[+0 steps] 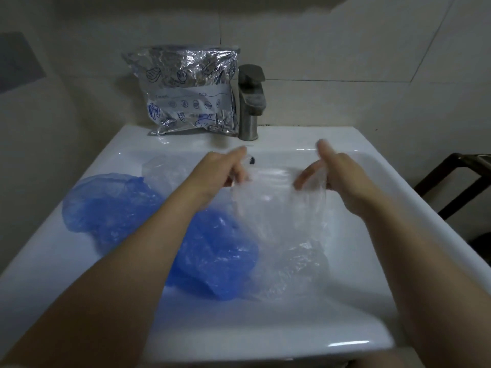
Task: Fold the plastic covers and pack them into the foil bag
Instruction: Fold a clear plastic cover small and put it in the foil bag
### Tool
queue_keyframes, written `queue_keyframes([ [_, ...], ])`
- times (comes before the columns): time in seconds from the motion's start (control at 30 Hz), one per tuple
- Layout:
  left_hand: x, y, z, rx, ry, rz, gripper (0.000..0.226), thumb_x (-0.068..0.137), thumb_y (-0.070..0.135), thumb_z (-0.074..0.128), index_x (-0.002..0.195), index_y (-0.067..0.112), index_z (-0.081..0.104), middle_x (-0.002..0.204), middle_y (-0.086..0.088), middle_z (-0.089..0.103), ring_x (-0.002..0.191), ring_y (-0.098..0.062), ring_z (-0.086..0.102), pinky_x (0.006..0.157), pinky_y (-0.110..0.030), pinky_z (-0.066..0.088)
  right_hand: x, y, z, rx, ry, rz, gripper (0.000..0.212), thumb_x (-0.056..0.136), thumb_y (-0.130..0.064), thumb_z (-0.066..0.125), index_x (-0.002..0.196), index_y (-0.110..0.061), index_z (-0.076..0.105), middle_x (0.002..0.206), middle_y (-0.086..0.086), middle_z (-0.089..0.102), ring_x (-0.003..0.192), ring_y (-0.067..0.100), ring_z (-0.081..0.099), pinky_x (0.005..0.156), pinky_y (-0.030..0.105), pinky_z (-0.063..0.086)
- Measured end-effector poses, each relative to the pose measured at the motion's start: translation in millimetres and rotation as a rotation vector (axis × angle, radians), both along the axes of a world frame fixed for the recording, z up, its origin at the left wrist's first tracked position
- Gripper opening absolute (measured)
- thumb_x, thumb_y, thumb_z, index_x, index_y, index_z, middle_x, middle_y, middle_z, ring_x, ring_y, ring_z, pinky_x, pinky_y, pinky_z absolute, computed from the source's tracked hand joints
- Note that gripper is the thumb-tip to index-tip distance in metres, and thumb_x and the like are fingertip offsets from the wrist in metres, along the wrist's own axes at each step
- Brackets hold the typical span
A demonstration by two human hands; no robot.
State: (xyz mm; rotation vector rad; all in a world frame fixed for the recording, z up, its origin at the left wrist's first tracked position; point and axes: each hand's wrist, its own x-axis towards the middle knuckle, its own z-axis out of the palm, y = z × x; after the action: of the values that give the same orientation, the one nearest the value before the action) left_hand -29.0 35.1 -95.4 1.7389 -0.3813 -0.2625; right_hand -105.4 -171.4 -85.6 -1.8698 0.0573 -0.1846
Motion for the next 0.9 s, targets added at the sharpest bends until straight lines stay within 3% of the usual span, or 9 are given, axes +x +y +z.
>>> queue_keyframes([
  [0.1,-3.0,-7.1,-8.5,0.292,-0.264,0.055,0.04,0.081,0.03,0.07,0.053,0.011,0.048,0.045,0.009,0.043,0.046,-0.004,0.039,0.054,-0.021,0.035,4.6,8.2,-6.5,-0.148,-0.005,-0.108,0.035,0.083,-0.032,0.066,0.073,0.001,0.068,0.068,0.005,0.068,0.063,0.013,0.059,0.067,0.021,0.048],
  [0.2,-0.4,-7.9,-11.7,0.125,-0.233,0.078,0.032,0.076,0.014,0.076,0.061,0.019,0.049,0.062,0.003,0.045,0.058,-0.01,0.041,0.061,-0.024,0.037,4.5,9.0,-4.9,0.006,0.001,-0.067,0.018,0.081,-0.013,0.069,0.071,-0.004,0.057,0.069,0.006,0.057,0.062,0.012,0.053,0.064,0.022,0.046],
  [0.3,2.7,-7.0,-9.0,-0.123,-0.088,0.057,0.025,0.077,0.006,0.073,0.071,0.026,0.059,0.072,-0.002,0.051,0.071,-0.018,0.048,0.073,-0.031,0.041,7.1,6.1,-3.1,0.316,0.006,-0.029,0.028,0.084,0.004,0.059,0.065,-0.013,0.048,0.062,-0.002,0.049,0.06,0.01,0.048,0.062,0.02,0.045],
  [0.43,-4.3,-11.3,1.0,-0.296,0.077,-0.014,0.027,0.083,-0.006,0.059,0.087,0.02,0.063,0.082,-0.002,0.061,0.077,-0.009,0.059,0.085,-0.024,0.048,6.2,5.4,1.6,0.491,0.006,-0.045,0.024,0.087,0.008,0.051,0.088,-0.012,0.064,0.08,0.002,0.065,0.074,0.014,0.059,0.079,0.027,0.051],
  [0.5,-4.4,-9.4,2.9,-0.292,0.083,-0.054,0.03,0.082,-0.01,0.058,0.092,0.018,0.064,0.082,-0.002,0.061,0.077,-0.008,0.06,0.083,-0.02,0.05,4.6,5.2,3.4,0.42,0.003,-0.023,0.025,0.087,0.007,0.052,0.094,-0.012,0.066,0.09,0.006,0.067,0.084,0.019,0.061,0.086,0.029,0.05],
  [0.57,-3.0,-5.8,2.8,-0.249,0.085,-0.088,0.033,0.08,-0.012,0.058,0.097,0.016,0.065,0.084,-0.005,0.062,0.078,-0.009,0.059,0.082,-0.015,0.052,3.1,4.3,3.0,0.115,-0.035,-0.054,0.022,0.085,0.003,0.059,0.091,-0.016,0.068,0.098,0.006,0.068,0.09,0.019,0.062,0.089,0.028,0.048],
  [0.7,-2.6,-4.6,-0.7,-0.032,-0.059,-0.027,0.023,0.082,-0.001,0.064,0.104,0.007,0.066,0.083,-0.001,0.063,0.074,-0.007,0.057,0.073,-0.008,0.048,3.4,9.9,2.5,-0.448,-0.18,-0.112,0.009,0.087,-0.01,0.064,0.092,-0.014,0.07,0.094,-0.001,0.067,0.084,0.008,0.062,0.074,0.005,0.043],
  [0.8,-3.8,-5.3,-0.6,0.077,-0.179,0.021,0.007,0.086,0.01,0.064,0.092,0.012,0.068,0.071,0.004,0.057,0.062,-0.003,0.048,0.055,-0.005,0.037,4.5,9.3,2.2,-0.487,-0.205,-0.163,0.007,0.087,-0.018,0.064,0.082,-0.018,0.069,0.093,0.0,0.061,0.083,0.008,0.056,0.069,0.013,0.041],
  [0.9,-2.0,-2.0,-1.0,-0.06,-0.107,0.005,0.01,0.083,0.008,0.065,0.081,0.017,0.067,0.074,0.0,0.062,0.067,-0.007,0.055,0.069,-0.013,0.044,1.6,3.4,4.3,-0.146,-0.138,-0.118,0.017,0.083,-0.014,0.069,0.068,-0.021,0.064,0.085,-0.006,0.065,0.076,0.002,0.059,0.066,0.01,0.041],
])
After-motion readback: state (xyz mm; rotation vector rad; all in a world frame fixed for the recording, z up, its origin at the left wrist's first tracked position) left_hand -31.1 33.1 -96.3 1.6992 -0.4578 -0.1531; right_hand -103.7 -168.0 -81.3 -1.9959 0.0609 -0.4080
